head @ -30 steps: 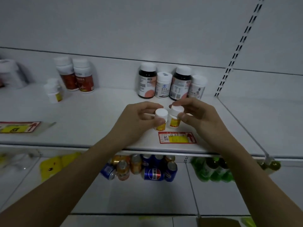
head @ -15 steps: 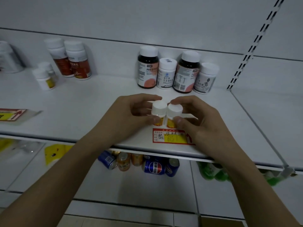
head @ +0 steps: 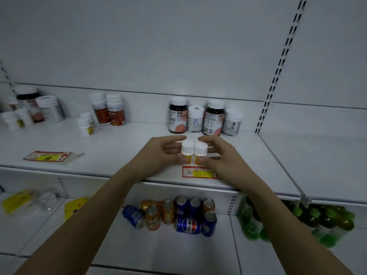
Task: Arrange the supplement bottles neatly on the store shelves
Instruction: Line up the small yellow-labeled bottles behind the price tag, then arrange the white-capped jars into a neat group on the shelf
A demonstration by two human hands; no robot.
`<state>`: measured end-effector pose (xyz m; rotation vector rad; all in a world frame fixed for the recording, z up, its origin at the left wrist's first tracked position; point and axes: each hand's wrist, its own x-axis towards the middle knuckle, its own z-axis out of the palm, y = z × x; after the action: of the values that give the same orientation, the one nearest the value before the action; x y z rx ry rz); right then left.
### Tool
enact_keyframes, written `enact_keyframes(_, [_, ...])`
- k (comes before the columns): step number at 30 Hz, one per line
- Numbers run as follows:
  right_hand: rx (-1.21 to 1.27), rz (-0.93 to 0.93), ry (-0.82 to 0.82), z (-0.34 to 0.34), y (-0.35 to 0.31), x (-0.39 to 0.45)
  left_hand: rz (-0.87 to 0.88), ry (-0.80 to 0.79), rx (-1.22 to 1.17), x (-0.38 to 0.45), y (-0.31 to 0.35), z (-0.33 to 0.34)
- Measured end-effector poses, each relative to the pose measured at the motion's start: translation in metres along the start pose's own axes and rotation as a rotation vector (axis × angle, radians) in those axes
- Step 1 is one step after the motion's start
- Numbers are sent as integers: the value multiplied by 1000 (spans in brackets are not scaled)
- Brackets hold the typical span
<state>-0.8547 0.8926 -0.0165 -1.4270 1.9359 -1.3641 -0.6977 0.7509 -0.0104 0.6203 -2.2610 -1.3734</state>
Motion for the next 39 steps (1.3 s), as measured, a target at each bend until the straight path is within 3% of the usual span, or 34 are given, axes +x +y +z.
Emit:
enact_keyframes(4, [-174,-5,71,-12,-19,-9,-13,-42,19,-11,14,-7])
enact_keyframes(7, [-336,-90,148,-16,-42,-16,14,49,76,-25,33,-11])
enact_keyframes(14, [-500,-169,-10,27,-101,-26,-80,226,628,-98,53,-50])
enact_keyframes(18, [-507,-222,-92,73,-152,-27,-216,285,817,-155,63,-97])
enact_keyframes(26, [-458,-381,-288,195,-278,-30,-375,512,854,-263,74,-215])
enact_keyframes(39, [-565,-577,-451,474,-456,-47,-578,794,857,-502,-1,-452])
